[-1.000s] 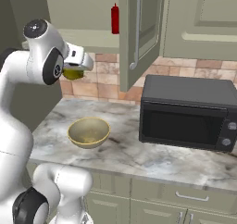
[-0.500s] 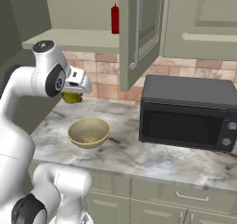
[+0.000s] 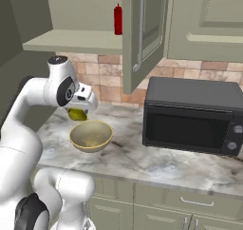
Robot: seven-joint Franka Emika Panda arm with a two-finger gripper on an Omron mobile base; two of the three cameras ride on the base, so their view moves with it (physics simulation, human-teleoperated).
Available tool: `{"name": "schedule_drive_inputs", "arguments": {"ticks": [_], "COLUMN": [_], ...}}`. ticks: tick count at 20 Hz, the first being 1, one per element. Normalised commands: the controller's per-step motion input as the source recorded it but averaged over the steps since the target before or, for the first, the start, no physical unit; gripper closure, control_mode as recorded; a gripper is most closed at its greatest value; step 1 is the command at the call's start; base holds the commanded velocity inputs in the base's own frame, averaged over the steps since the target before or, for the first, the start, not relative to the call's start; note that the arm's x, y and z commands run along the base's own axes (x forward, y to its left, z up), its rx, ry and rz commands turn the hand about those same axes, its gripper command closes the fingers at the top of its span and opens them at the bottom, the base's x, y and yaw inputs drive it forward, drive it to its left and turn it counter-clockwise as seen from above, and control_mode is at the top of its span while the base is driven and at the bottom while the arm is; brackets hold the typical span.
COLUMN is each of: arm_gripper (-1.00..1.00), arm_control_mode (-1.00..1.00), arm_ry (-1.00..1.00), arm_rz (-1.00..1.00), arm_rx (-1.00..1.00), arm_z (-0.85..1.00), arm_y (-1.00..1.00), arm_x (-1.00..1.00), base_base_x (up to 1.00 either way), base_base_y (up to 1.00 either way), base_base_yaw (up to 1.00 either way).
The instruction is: Open the cabinet. Pick the pear and pear from the cabinet and place them into the bowl. Then close the cabinet.
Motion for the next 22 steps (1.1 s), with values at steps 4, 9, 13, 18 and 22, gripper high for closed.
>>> {"name": "schedule_drive_inputs", "arguments": {"ticks": [4,9,13,18,22], "arm_gripper": [1.0,1.0,1.0,1.0,1.0], "arm_control_mode": [-1.0,-1.0,-1.0,-1.0,-1.0], "arm_ry": [0.12,0.03,-0.03,-0.03,-0.01], "arm_rz": [0.0,0.0,0.0,0.0,0.0], "arm_rx": [0.0,0.0,0.0,0.0,0.0], "arm_z": [-0.84,-0.64,-0.31,-0.11,-0.22], "arm_y": [0.01,0.0,0.0,0.0,0.0], "arm_x": [0.05,0.08,0.32,0.53,0.49], "base_base_x": [0.0,0.0,0.0,0.0,0.0], "base_base_y": [0.0,0.0,0.0,0.0,0.0], "base_base_yaw": [0.0,0.0,0.0,0.0,0.0]}}
